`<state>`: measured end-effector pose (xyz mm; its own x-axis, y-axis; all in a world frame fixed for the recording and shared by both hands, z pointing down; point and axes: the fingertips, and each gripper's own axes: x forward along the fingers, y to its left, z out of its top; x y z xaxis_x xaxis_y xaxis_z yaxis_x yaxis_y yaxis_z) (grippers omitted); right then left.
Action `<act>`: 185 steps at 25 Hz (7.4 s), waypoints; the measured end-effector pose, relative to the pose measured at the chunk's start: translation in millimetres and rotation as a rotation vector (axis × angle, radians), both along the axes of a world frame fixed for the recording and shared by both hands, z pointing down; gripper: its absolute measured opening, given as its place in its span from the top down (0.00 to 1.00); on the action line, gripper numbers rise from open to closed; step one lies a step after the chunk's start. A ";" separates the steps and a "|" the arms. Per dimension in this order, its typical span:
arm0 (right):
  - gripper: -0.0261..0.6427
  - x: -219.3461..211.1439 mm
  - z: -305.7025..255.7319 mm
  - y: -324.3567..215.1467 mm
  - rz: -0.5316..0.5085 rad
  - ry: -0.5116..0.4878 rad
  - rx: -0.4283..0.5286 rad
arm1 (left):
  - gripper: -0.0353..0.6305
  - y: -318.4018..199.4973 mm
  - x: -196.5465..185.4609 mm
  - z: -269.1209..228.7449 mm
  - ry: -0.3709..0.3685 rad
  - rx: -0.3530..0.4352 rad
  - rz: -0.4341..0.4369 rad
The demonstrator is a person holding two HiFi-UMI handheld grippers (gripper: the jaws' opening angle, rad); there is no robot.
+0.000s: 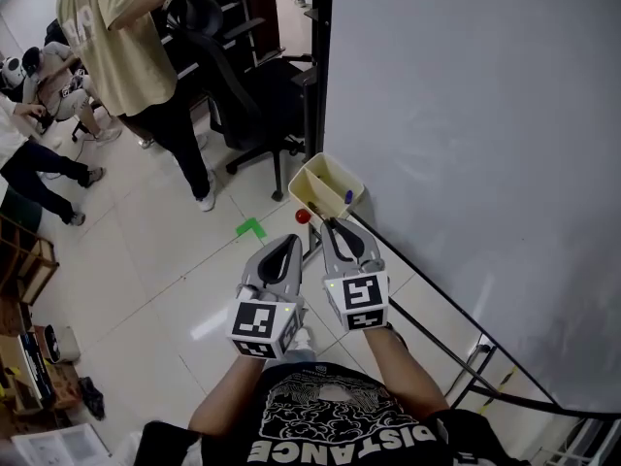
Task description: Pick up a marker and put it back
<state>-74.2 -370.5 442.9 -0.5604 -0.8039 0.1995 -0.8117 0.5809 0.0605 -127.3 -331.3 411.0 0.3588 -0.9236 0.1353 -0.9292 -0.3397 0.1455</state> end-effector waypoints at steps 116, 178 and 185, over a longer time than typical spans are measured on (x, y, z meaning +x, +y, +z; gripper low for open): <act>0.91 39.7 -67.7 61.5 0.014 -0.089 0.154 | 0.94 40.5 32.9 -19.4 0.002 0.063 0.028; 0.89 5.0 -19.4 10.7 0.003 -0.025 0.090 | 0.94 1.2 4.2 -5.8 0.008 0.011 0.004; 0.89 10.8 -42.4 30.8 -0.005 -0.055 0.126 | 0.94 16.1 12.3 -16.3 0.012 0.036 0.000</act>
<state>-63.4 -339.6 400.5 -0.5714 -0.8180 0.0663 -0.8131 0.5753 0.0887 -115.0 -315.1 394.7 0.3602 -0.9277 0.0980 -0.9275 -0.3449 0.1441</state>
